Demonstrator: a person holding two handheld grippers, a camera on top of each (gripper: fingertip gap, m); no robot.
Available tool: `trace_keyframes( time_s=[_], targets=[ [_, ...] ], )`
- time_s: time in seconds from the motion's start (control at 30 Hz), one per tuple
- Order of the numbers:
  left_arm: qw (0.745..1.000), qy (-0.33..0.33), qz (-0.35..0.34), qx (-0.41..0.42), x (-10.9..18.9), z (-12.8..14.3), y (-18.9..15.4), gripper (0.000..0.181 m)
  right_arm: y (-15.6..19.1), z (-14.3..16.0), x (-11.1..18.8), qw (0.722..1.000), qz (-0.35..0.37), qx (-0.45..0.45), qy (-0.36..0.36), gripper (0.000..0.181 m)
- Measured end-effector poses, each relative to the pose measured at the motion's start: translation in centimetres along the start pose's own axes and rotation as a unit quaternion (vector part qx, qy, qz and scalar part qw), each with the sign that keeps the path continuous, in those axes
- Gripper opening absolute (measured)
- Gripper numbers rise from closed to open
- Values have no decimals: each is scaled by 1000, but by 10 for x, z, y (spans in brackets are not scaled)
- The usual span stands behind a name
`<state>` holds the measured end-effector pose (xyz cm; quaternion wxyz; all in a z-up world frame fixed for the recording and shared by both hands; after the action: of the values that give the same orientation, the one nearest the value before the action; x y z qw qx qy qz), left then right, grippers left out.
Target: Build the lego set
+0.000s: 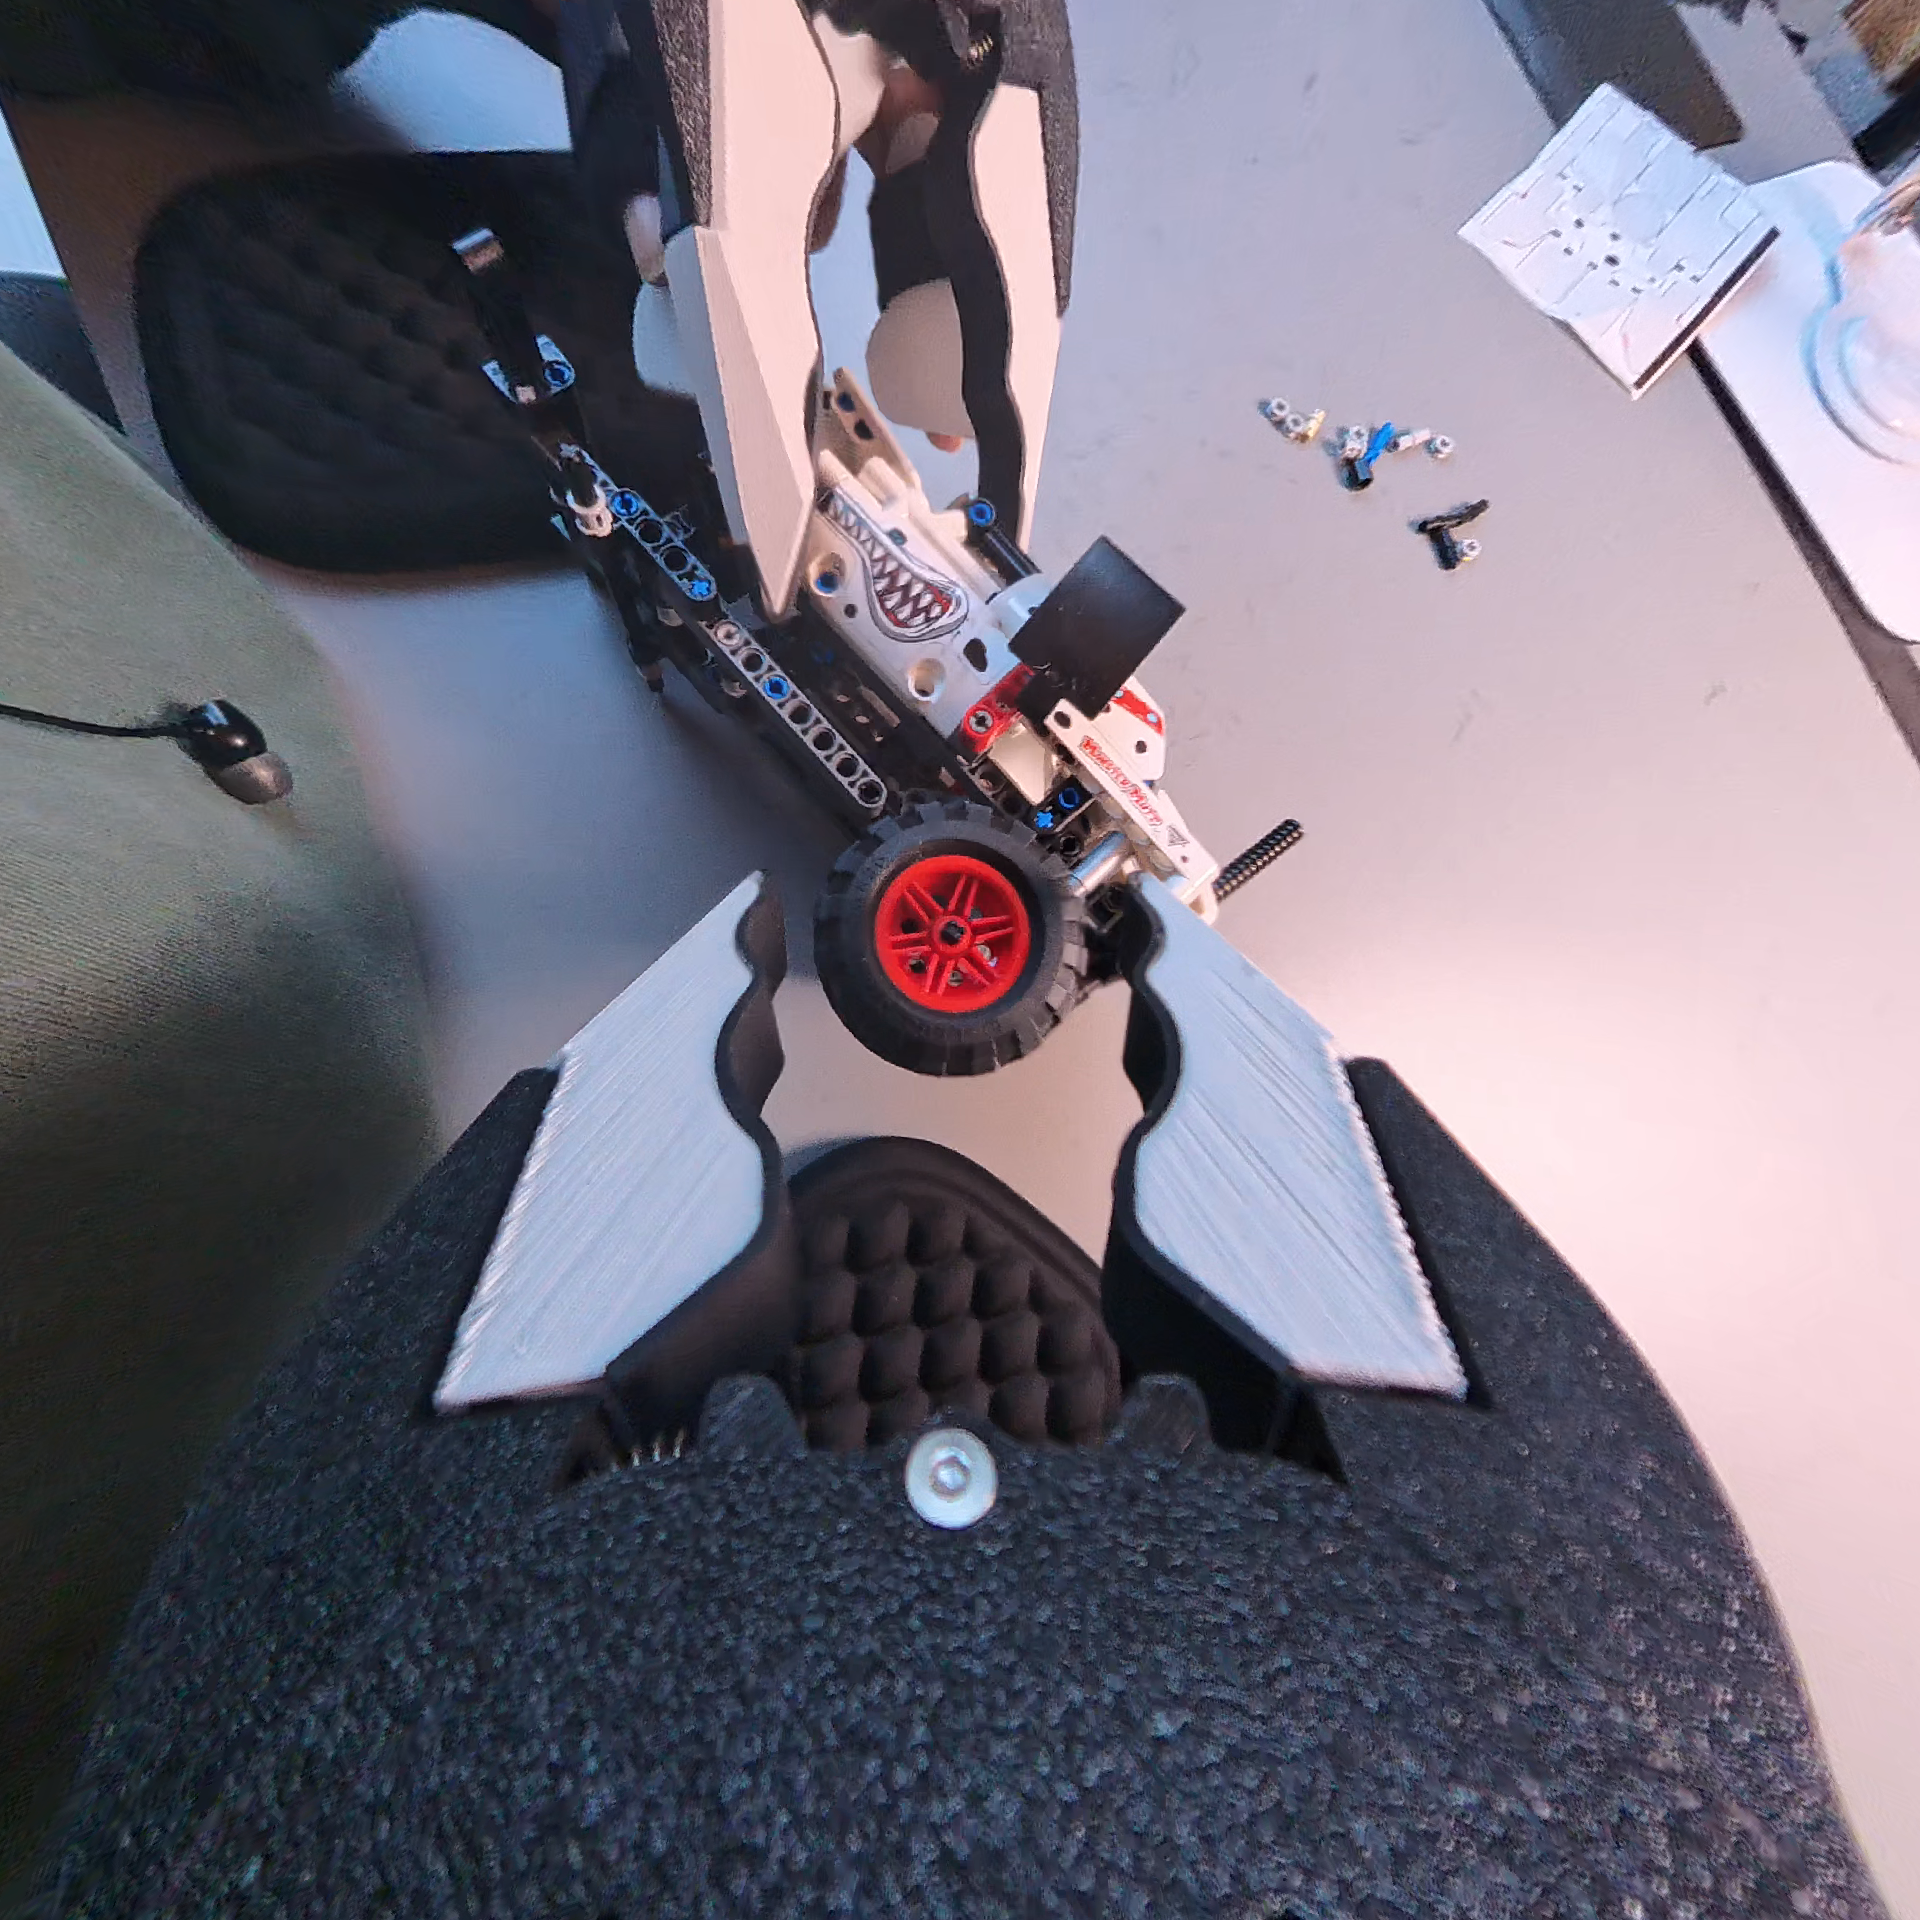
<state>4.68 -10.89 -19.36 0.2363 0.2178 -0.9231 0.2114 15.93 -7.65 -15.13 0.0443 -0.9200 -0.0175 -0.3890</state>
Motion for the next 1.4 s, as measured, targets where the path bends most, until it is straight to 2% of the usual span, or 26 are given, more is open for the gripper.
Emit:
trace_keyframes(
  time_s=[0.17, 0.23, 0.4, 0.5, 0.57, 0.67, 0.83, 0.9, 1.03, 1.13, 1.27, 1.4],
  targets=[
    [1000, -10, 4, 1, 22, 4, 1, 73, -2, 10, -6, 999, 3, 7, 32, 53],
    [1000, -10, -14, -1, 31, 9, 4, 73, -2, 10, -8, 1000, -5, -4, 22, 52],
    [997, -54, -39, 28, 53, 18, 5, 65, -2, 10, -9, 1000, -1, -1, 19, 52],
    [999, -28, -29, 24, 43, 28, -4, 65, -4, 9, -11, 1000, 14, -14, -6, 52],
    [999, -6, -48, 2, 32, 31, -4, 60, -10, 9, -11, 999, 29, -23, -20, 53],
    [998, -3, -57, -16, 18, 22, 1, 49, -29, 13, -9, 995, 88, -27, -30, 52],
    [995, 13, -79, -62, 5, -2, 31, 43, -60, 19, -3, 987, 152, -24, -44, 49],
    [993, 19, -82, -81, 0, -10, 45, 30, -72, 21, -3, 984, 168, -17, -59, 39],
    [988, 43, -92, -112, -7, -26, 71, 28, -89, 29, -3, 983, 162, -46, -80, 58],
    [982, 67, -103, -146, -6, -36, 92, 26, -98, 32, 0, 980, 157, -65, -104, 57],
    [981, 77, -99, -147, -1, -46, 123, 26, -117, 33, 2, 971, 177, -84, -135, 59],
    [980, 73, -114, -147, 4, -51, 148, 26, -138, 31, -10, 964, 179, -122, -156, 56]
  ],
)
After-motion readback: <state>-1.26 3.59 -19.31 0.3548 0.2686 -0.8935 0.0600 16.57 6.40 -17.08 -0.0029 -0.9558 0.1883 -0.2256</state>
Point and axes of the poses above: each gripper's, where its closed fingertips meet, x back along the fingers, z out of its underside, y = z × x across the jaws, the point moved 3 cm from there along x, back along the fingers, and after that the axes turned 10 degrees about -x, right-handed, at the moved point
